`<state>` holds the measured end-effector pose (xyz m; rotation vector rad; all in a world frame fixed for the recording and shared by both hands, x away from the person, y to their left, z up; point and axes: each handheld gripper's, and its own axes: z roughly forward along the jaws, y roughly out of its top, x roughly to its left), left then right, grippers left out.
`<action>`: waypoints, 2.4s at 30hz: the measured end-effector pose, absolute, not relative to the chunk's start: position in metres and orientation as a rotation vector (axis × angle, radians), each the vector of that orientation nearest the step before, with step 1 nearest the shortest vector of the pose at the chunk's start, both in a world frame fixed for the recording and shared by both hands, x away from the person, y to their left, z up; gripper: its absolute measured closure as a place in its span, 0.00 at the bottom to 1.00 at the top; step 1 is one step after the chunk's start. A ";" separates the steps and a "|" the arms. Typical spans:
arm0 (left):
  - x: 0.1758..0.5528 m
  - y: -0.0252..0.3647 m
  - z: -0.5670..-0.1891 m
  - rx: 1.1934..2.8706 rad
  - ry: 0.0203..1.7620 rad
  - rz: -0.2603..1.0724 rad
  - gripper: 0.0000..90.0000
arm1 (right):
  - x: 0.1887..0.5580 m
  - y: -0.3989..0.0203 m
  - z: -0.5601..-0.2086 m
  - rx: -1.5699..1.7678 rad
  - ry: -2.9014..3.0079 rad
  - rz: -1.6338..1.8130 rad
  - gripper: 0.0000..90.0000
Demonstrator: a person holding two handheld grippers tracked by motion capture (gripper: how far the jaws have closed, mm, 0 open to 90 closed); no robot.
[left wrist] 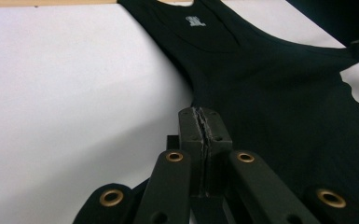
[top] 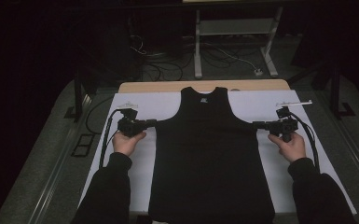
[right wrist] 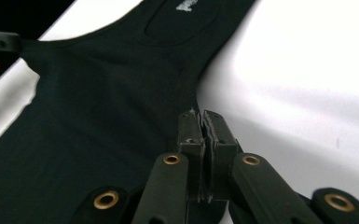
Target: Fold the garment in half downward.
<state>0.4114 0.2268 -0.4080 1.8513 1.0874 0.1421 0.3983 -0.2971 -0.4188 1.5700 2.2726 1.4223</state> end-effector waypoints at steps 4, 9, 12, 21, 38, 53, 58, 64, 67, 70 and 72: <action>0.408 0.231 -0.407 1.822 1.098 0.113 0.98 | 0.391 -0.297 -0.415 1.568 2.266 1.446 0.95; 0.402 0.231 -0.405 1.816 1.097 0.115 0.98 | 0.385 -0.297 -0.409 1.564 2.244 1.489 0.95; 0.399 0.231 -0.402 1.804 1.090 0.115 0.97 | 0.381 -0.297 -0.406 1.566 2.236 1.499 0.95; 0.393 0.235 -0.408 1.776 1.105 0.072 0.97 | 0.375 -0.301 -0.405 1.567 2.230 1.509 0.95; 0.361 0.240 -0.407 1.776 1.107 0.024 0.97 | 0.354 -0.304 -0.412 1.649 2.281 1.457 0.95; 0.331 0.242 -0.414 1.793 1.163 -0.052 0.97 | 0.331 -0.307 -0.418 1.696 2.307 1.417 0.95; 0.326 0.242 -0.417 1.822 1.167 -0.070 0.97 | 0.326 -0.307 -0.419 1.702 2.322 1.407 0.95; 0.318 0.241 -0.423 1.850 1.181 -0.096 0.97 | 0.321 -0.309 -0.423 1.724 2.340 1.400 0.95; 0.315 0.241 -0.427 1.866 1.188 -0.102 0.97 | 0.318 -0.309 -0.426 1.733 2.357 1.390 0.95; 0.313 0.240 -0.426 1.863 1.189 -0.096 0.97 | 0.315 -0.309 -0.427 1.730 2.362 1.387 0.95; 0.312 0.240 -0.426 1.868 1.184 -0.095 0.97 | 0.312 -0.309 -0.427 1.733 2.366 1.387 0.95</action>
